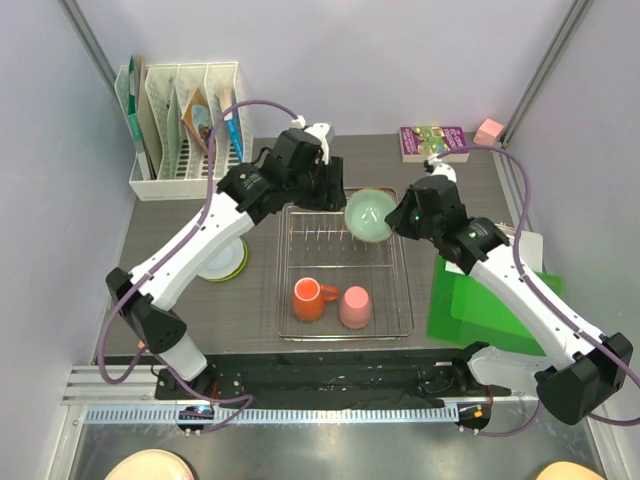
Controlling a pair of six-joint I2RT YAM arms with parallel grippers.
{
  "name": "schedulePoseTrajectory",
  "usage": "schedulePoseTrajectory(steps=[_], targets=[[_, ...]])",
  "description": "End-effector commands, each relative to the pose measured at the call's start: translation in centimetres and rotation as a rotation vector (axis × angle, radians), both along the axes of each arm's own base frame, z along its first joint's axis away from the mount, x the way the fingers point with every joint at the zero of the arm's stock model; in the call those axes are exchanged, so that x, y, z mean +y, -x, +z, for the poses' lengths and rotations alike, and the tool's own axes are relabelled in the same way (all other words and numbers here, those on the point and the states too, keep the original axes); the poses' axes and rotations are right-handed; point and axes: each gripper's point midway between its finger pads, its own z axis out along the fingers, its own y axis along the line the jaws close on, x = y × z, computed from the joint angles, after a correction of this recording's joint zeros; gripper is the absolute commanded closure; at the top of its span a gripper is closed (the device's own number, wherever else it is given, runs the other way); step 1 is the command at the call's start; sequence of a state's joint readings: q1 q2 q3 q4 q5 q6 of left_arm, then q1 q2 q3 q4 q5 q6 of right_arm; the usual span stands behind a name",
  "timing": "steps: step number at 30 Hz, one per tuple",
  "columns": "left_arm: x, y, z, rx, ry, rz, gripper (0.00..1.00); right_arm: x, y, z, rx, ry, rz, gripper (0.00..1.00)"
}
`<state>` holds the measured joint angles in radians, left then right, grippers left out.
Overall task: Unload the mixed dishes from the dish rack
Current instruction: Pick up the bowl from the dish rack, then place the bowl at the center of the board.
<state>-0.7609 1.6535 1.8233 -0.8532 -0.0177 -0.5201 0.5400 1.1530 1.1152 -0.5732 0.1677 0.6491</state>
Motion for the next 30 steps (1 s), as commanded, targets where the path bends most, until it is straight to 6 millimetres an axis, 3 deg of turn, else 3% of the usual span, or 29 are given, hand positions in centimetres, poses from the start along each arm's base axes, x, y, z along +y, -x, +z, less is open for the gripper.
schedulePoseTrajectory(steps=[1,3,4,6,9,10,12,13,14,15,16,18,23,24,30], targets=[[2.3,-1.2,6.2,-0.193,0.095,0.106,0.35,-2.7,-1.9,8.0,-0.201,-0.111,-0.110,0.99],[3.6,-1.9,6.6,-0.220,0.092,0.183,0.17,-4.4,-2.8,9.5,-0.226,-0.130,-0.164,0.99],[4.4,-1.9,6.9,-0.230,0.096,0.209,0.00,-5.1,-3.1,9.9,-0.230,-0.136,-0.186,0.99],[6.1,-2.5,7.0,-0.250,0.091,0.287,0.00,-7.7,-4.2,11.3,-0.256,-0.156,-0.276,0.99],[8.2,-2.6,7.1,-0.269,0.102,0.382,0.00,-11.5,-6.3,11.2,-0.246,-0.169,-0.419,0.99],[8.7,-2.6,6.3,-0.258,0.098,0.405,0.00,-12.5,-6.9,10.8,-0.237,-0.164,-0.463,0.99],[10.0,-2.6,6.8,-0.278,0.127,0.459,0.00,-15.7,-8.5,9.3,-0.208,-0.200,-0.603,0.99],[10.5,-2.5,5.9,-0.259,0.133,0.482,0.00,-16.7,-9.4,9.5,-0.232,-0.237,-0.634,0.99],[11.3,-2.5,6.2,-0.259,0.160,0.511,0.00,-17.1,-10.4,8.4,-0.209,-0.257,-0.647,0.99],[11.8,-2.5,5.8,-0.244,0.173,0.533,0.00,-18.8,-11.1,7.8,-0.206,-0.270,-0.697,0.99],[13.2,-3.0,4.8,-0.216,0.170,0.573,0.00,-19.2,-11.9,7.6,-0.207,-0.264,-0.708,0.99],[13.2,-2.6,3.6,-0.158,0.217,0.544,0.00,-20.1,-14.1,5.8,-0.167,-0.194,-0.708,0.99],[13.6,-1.6,1.1,-0.106,0.246,0.545,0.00,-21.1,-17.1,2.0,-0.107,-0.088,-0.682,0.99],[13.7,-1.4,-0.1,-0.091,0.231,0.549,0.00,-21.0,-17.8,-0.1,-0.062,-0.074,-0.677,0.99],[14.8,-0.6,-1.8,-0.077,0.187,0.574,0.00,-20.6,-18.6,-7.9,0.091,-0.062,-0.668,0.99]])
